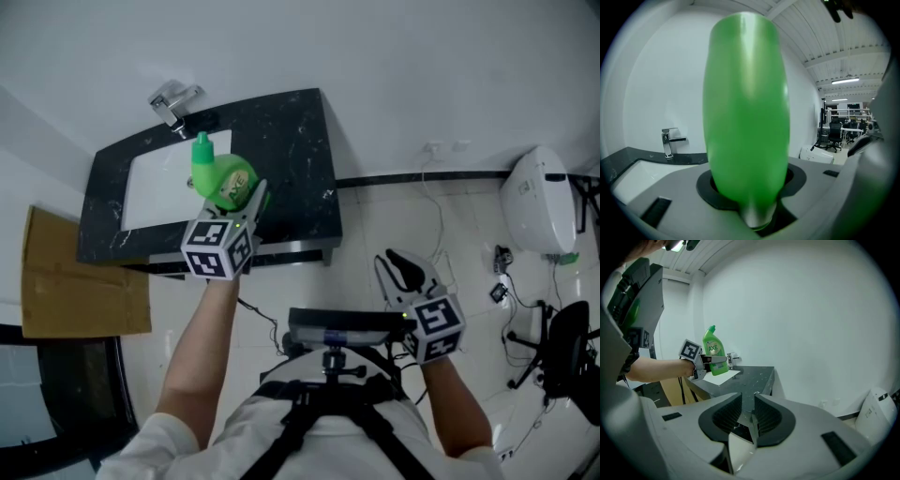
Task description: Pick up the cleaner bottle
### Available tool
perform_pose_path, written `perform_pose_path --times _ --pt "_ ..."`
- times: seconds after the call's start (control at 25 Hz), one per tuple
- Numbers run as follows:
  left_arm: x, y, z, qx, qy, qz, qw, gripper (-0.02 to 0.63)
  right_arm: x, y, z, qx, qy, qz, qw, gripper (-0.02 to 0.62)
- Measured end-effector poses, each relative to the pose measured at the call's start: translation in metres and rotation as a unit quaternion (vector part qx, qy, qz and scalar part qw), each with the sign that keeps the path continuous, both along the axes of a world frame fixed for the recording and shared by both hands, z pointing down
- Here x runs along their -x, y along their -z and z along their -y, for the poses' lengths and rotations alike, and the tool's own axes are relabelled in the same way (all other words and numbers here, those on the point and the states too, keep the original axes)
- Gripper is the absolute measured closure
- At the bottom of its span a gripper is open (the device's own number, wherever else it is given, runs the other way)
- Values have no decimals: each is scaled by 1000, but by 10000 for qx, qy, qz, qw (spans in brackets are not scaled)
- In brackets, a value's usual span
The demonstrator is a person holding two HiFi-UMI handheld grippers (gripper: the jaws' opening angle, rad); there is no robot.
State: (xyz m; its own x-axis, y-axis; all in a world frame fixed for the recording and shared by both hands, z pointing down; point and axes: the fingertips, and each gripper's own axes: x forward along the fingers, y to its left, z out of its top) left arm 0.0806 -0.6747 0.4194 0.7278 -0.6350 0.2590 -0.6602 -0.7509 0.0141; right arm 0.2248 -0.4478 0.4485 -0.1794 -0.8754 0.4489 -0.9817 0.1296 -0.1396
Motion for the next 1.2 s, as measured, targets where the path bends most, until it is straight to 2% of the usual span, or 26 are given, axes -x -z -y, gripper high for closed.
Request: perform_pose_path --times 1.2 --pt "85 36 -71 -125 68 11 9999 430 65 13 4 -191 509 50 9985 514"
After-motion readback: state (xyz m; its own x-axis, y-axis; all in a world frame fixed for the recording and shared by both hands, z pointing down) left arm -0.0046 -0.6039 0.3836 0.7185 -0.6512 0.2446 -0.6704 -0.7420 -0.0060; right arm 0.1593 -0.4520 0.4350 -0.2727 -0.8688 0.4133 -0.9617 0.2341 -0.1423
